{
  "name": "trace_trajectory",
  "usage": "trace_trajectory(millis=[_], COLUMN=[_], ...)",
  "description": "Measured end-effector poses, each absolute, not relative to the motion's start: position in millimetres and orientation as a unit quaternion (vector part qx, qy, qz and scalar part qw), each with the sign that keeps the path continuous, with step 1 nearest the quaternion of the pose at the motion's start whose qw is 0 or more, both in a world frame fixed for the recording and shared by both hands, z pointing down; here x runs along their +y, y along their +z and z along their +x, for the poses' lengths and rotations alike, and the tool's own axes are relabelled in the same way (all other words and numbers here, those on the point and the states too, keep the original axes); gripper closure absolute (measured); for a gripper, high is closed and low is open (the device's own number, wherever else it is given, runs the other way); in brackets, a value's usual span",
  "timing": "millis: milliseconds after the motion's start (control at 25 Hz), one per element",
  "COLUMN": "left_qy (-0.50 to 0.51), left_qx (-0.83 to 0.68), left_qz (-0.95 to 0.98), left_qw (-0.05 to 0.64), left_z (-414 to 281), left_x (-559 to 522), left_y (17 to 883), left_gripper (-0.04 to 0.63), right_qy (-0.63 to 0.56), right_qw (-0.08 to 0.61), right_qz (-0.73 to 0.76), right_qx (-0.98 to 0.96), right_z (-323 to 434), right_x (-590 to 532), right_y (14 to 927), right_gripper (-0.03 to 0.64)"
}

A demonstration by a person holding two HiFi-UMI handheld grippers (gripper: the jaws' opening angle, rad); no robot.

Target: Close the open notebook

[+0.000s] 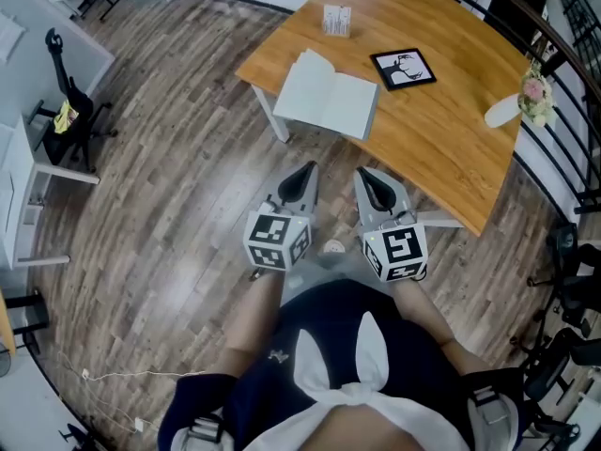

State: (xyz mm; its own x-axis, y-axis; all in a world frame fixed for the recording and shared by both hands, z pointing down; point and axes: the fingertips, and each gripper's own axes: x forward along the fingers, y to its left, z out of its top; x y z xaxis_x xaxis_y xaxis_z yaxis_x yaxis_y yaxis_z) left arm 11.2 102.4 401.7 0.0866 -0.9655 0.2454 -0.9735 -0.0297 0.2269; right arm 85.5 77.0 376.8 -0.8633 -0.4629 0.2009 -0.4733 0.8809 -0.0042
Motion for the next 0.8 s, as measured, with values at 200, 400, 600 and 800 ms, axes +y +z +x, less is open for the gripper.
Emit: trace_trajectory(millis=[200, 400, 600, 800], left_qy=[0.016, 0.009, 0.013, 0.017], left_qx=[-0.678, -0.677, -0.676, -0.675], left_qz=[0.711, 0.709, 0.707, 0.707], left_qw=[0.187, 0.199, 0.208, 0.209], left_z=[16, 4, -16, -46], left_x=[95, 82, 61, 37], left_y=[417, 425, 432, 431], left_gripper=[0.572, 0.572, 0.572, 0.572], right_qy=[0.032, 0.038, 0.042, 0.043], right_qw=[0.101, 0.106, 0.108, 0.107], right_qz=[0.234, 0.231, 0.241, 0.253], right_qx=[-0.967, -0.966, -0.964, -0.961], right_z=[86, 76, 63, 41], right_x=[66, 55, 33, 7], right_y=[384, 390, 396, 394], right_gripper=[0.618, 0.618, 0.618, 0.618])
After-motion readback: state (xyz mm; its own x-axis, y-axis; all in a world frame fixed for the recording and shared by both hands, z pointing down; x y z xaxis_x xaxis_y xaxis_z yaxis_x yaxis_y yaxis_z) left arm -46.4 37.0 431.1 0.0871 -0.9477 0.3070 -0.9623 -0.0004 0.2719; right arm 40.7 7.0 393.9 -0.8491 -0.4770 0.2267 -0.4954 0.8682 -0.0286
